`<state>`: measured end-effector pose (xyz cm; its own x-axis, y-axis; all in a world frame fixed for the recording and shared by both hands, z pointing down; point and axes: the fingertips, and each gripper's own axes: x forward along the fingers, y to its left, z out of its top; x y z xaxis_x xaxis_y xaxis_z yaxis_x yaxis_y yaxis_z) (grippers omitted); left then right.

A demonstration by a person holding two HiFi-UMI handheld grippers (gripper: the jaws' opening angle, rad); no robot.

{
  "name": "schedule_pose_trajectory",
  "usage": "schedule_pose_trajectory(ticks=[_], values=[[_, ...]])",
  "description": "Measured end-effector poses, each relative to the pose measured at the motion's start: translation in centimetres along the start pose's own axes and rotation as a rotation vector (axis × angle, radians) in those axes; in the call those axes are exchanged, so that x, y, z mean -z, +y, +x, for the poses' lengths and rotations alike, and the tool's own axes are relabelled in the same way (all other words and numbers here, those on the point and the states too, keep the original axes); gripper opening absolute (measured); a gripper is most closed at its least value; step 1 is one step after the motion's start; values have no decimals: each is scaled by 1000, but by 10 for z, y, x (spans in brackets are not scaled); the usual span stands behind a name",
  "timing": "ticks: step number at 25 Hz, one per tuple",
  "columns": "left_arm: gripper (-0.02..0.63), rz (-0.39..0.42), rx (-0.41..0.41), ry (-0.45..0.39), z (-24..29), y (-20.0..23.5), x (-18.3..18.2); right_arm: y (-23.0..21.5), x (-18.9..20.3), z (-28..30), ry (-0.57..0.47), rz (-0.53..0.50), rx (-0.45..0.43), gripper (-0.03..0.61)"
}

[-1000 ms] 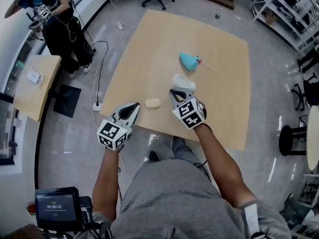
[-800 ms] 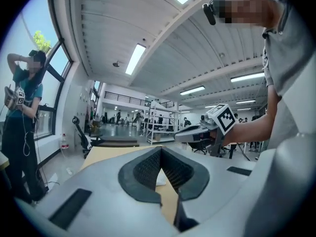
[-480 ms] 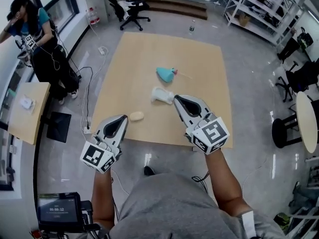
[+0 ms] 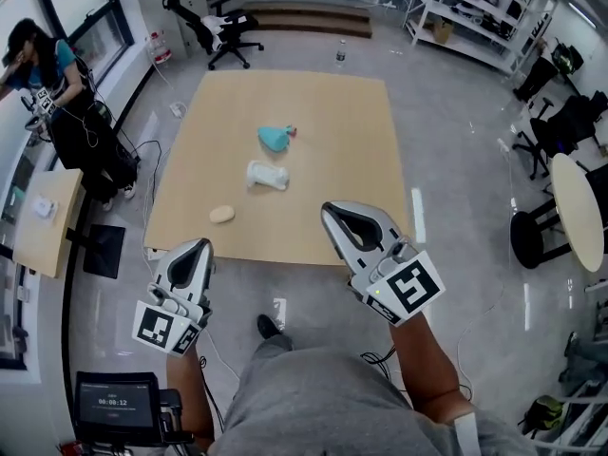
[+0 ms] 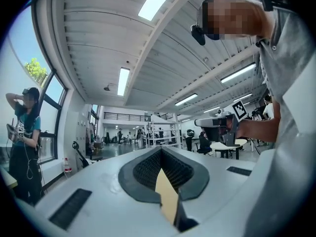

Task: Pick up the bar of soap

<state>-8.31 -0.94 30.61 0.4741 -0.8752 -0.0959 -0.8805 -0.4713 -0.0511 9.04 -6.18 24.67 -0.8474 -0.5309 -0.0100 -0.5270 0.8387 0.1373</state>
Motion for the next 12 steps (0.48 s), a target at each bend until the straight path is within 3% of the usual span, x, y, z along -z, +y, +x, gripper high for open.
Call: schedule_pose_trajectory(ticks=[7, 12], values=[[5, 36, 11, 9, -10, -144, -10, 9, -8, -137, -30, 6, -19, 6], [5, 63, -28, 17, -71, -187, -49, 67, -42, -176, -52, 26, -65, 6]])
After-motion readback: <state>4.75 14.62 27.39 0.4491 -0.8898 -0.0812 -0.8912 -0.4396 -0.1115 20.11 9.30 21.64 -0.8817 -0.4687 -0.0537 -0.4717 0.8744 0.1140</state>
